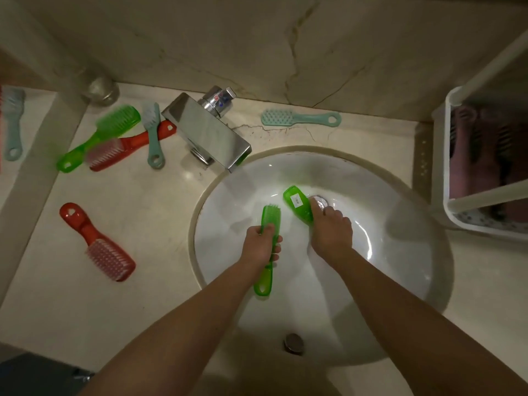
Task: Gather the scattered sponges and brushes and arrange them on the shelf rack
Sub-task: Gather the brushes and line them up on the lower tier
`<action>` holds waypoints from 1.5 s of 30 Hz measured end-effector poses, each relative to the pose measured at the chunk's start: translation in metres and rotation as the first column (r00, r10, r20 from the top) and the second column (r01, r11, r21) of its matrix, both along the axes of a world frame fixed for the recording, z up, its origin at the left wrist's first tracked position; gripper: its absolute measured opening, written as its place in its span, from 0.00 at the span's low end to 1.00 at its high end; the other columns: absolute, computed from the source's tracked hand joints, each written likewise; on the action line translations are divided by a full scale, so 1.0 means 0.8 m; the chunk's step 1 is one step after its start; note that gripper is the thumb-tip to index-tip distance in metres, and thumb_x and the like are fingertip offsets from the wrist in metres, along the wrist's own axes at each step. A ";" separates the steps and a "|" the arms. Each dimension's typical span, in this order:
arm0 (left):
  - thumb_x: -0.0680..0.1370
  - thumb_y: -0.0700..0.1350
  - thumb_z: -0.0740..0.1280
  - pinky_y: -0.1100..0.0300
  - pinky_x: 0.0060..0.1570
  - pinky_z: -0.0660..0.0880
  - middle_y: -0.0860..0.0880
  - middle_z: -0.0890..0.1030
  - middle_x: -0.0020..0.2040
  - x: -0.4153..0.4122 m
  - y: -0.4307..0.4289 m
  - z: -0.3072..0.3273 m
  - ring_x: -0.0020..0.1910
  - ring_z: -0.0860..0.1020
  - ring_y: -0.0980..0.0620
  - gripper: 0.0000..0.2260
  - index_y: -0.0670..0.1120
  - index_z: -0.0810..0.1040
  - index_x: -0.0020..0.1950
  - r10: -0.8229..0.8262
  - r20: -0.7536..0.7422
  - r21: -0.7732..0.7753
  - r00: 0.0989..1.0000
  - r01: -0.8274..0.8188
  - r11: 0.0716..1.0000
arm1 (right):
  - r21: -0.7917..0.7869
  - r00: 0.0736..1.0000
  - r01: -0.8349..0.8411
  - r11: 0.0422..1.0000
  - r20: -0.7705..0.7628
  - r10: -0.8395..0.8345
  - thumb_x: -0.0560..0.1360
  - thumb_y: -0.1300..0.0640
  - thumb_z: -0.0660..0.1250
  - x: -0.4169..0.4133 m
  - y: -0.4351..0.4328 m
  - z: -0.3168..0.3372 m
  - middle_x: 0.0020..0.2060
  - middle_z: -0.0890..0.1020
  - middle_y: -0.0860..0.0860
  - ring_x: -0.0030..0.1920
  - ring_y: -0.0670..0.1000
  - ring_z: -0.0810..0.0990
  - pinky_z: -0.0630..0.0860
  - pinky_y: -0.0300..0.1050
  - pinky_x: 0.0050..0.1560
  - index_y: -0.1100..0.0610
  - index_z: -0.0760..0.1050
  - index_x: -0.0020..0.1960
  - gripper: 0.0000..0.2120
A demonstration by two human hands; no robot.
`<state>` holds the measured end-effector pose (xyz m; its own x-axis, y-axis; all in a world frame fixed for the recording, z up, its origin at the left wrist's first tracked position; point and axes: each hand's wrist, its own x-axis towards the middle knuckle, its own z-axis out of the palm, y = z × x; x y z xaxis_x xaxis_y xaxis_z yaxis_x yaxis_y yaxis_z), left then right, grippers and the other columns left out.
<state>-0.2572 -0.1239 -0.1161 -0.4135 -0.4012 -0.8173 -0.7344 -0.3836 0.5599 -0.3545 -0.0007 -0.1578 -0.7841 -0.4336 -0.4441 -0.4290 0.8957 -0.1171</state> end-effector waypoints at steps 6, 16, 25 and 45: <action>0.82 0.49 0.57 0.53 0.33 0.71 0.39 0.75 0.37 0.010 0.018 0.020 0.30 0.71 0.46 0.17 0.37 0.76 0.47 0.026 -0.038 -0.035 0.999 -0.028 0.999 | -0.356 0.879 0.404 0.842 0.406 -0.250 0.78 0.62 0.55 0.022 0.013 0.024 0.53 0.78 0.59 0.52 0.61 0.77 0.71 0.49 0.49 0.55 0.68 0.69 0.20; 0.82 0.45 0.56 0.63 0.25 0.70 0.45 0.78 0.38 0.036 0.102 0.088 0.28 0.72 0.52 0.13 0.38 0.75 0.50 0.142 -0.228 -0.110 0.963 -0.170 0.979 | -0.493 0.748 0.624 0.606 0.600 -0.284 0.74 0.59 0.56 0.075 0.083 0.119 0.28 0.80 0.52 0.25 0.51 0.75 0.71 0.42 0.32 0.57 0.70 0.36 0.09; 0.81 0.43 0.57 0.61 0.28 0.72 0.44 0.78 0.40 0.065 0.213 0.143 0.30 0.73 0.51 0.09 0.41 0.73 0.47 0.149 -0.375 -0.066 0.915 -0.186 0.980 | -0.610 0.748 0.661 0.437 0.580 -0.323 0.74 0.59 0.59 0.114 0.209 0.180 0.30 0.80 0.52 0.22 0.50 0.75 0.68 0.37 0.24 0.49 0.74 0.56 0.13; 0.76 0.34 0.62 0.56 0.38 0.74 0.43 0.80 0.41 -0.012 0.371 0.214 0.36 0.77 0.47 0.14 0.46 0.72 0.60 -0.114 -0.493 -0.127 0.862 0.058 0.990 | -0.817 0.735 0.564 0.120 0.431 -0.523 0.69 0.64 0.69 0.089 0.379 0.259 0.40 0.77 0.47 0.21 0.44 0.74 0.72 0.38 0.22 0.49 0.70 0.58 0.21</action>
